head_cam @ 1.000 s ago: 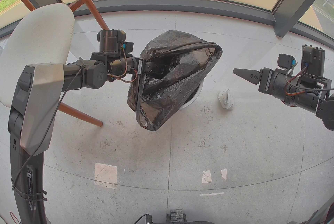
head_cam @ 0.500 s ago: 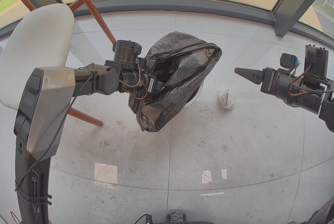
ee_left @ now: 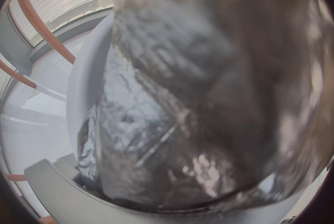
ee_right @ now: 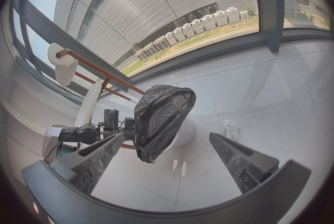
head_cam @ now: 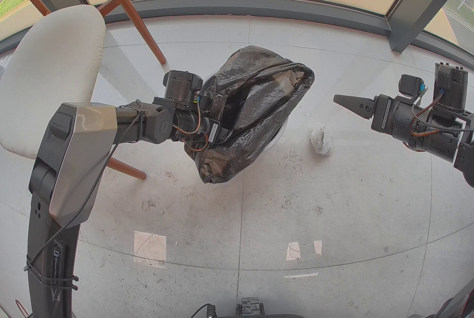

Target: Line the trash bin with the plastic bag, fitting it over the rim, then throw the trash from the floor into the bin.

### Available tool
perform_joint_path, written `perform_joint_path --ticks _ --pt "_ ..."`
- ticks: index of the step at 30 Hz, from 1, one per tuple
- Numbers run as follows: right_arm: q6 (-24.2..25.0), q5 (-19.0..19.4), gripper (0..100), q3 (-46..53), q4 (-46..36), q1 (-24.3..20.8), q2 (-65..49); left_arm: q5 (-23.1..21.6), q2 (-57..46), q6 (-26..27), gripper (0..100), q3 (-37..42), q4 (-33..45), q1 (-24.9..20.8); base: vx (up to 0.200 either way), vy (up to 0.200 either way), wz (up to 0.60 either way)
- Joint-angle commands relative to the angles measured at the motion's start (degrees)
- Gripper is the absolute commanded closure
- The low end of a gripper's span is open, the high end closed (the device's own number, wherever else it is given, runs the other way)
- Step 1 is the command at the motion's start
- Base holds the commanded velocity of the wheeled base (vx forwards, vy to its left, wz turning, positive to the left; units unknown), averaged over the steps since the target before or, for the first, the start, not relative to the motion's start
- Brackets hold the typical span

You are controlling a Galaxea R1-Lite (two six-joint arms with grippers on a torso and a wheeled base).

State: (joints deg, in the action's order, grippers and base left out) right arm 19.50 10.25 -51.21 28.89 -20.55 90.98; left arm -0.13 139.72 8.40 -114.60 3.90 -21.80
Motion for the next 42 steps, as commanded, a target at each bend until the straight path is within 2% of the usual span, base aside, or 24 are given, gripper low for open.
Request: perform_joint_path --ticks 1,13,24,27,33,34,35,38,40,41,42 --pt "0.0 0.0 0 0.0 0.0 0.0 -0.1 -0.2 0.4 0.6 0 0.0 -3.4 0.0 0.000 0.000 0.00" --pt "0.0 -0.1 0 1.7 0.1 0.1 -1.0 0.0 -3.4 0.6 0 0.0 -8.6 -0.3 0.000 0.000 0.00" --pt "-0.1 -0.1 0 2.3 0.1 0.5 -1.3 0.0 -11.4 2.1 0 0.0 -7.2 -0.4 0.000 0.000 0.00" --pt "-0.1 -0.8 0 3.0 0.1 0.5 -1.8 -0.1 -15.8 4.3 0 0.0 -3.3 -0.6 0.000 0.000 0.00" --pt "0.0 -1.1 0 4.2 0.0 0.3 -2.8 0.8 -25.2 5.0 0 0.0 10.1 -6.6 0.000 0.000 0.00" --pt "0.0 -1.1 0 4.2 0.0 0.3 -2.8 0.8 -25.2 5.0 0 0.0 10.1 -6.6 0.000 0.000 0.00" --pt "0.0 -1.1 0 4.5 -0.1 0.3 -3.5 2.4 -28.3 4.9 0 0.0 17.6 -9.3 0.000 0.000 0.00" --pt "0.0 -1.2 0 5.5 -0.1 0.3 -4.2 6.2 -31.7 4.3 0 0.0 31.6 -13.6 0.000 0.000 0.00" --pt "0.0 -1.2 0 6.7 -0.1 0.3 -5.3 10.1 -35.0 2.1 0 0.0 48.8 -17.8 0.000 0.000 0.00" --pt "0.0 -1.2 0 7.4 0.0 0.3 -5.6 12.2 -37.2 -0.5 0 0.0 62.0 -19.8 0.000 0.000 0.00" --pt "0.0 -1.2 0 7.4 0.0 0.3 -5.6 12.2 -37.2 -0.5 0 0.0 62.0 -19.8 0.000 0.000 0.00"
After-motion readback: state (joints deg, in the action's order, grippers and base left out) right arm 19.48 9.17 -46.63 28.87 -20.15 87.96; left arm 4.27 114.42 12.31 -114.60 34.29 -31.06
